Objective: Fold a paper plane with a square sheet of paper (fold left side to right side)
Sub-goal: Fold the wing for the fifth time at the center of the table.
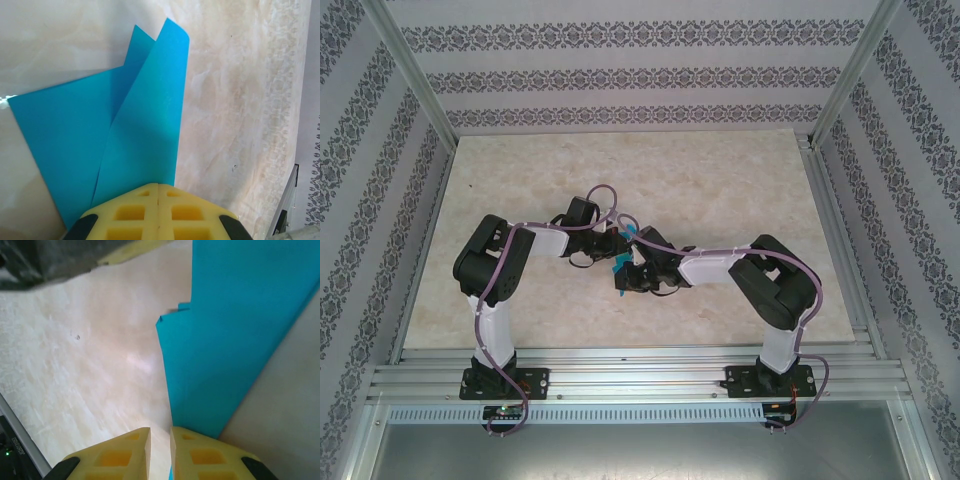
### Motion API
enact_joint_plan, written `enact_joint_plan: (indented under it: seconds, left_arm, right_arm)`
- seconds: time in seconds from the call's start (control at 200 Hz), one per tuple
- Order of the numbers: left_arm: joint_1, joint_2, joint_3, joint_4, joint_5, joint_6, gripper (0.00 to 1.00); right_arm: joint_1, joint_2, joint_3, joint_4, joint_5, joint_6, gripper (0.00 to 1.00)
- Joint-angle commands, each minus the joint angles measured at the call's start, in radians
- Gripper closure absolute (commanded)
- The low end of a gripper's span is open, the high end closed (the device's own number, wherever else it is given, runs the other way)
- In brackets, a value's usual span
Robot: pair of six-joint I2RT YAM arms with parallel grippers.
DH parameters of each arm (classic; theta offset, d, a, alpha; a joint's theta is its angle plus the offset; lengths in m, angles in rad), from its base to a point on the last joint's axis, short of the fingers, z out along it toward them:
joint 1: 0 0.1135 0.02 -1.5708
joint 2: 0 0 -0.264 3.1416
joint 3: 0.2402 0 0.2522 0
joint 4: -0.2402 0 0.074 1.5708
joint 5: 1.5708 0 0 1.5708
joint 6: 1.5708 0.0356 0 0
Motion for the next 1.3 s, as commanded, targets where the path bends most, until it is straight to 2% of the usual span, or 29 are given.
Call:
enact_joint_plan:
  seconds: [0.0,0.17,0.624,0.789,0.934,1.094,1.299]
  left_arm:
    - [0.004,0.1,-0.045,-0.098,-0.239,0.04,1.0]
    - [0.008,0.094,-0.049,-0.096,-0.242,0.038,1.0]
    - [0.017,0.079,-0.055,-0.098,-0.241,0.051,1.0]
    - [0.018,0.058,-0.059,-0.092,-0.215,0.068,1.0]
    - [0.016,0.035,-0.066,-0.088,-0.199,0.073,1.0]
    - [0.016,0.02,-0.07,-0.078,-0.184,0.067,1.0]
    - [0.014,0.02,-0.075,-0.075,-0.178,0.067,1.0]
  right_arm:
    - [0.027,-0.019,-0.046,-0.04,-0.011,0.019,0.82]
    - [0.054,-0.013,-0.09,0.038,-0.037,0.06,0.82]
    - [0.116,-0.061,-0.157,0.046,-0.053,0.094,0.81]
    - [0.015,-0.194,-0.191,0.074,-0.077,0.078,0.8]
    - [-0.162,-0.272,-0.175,0.085,-0.129,0.037,0.79]
    - [-0.286,-0.19,-0.069,0.121,-0.14,0.033,0.81]
    - [-0.302,-0.013,0.118,0.157,-0.132,0.074,0.82]
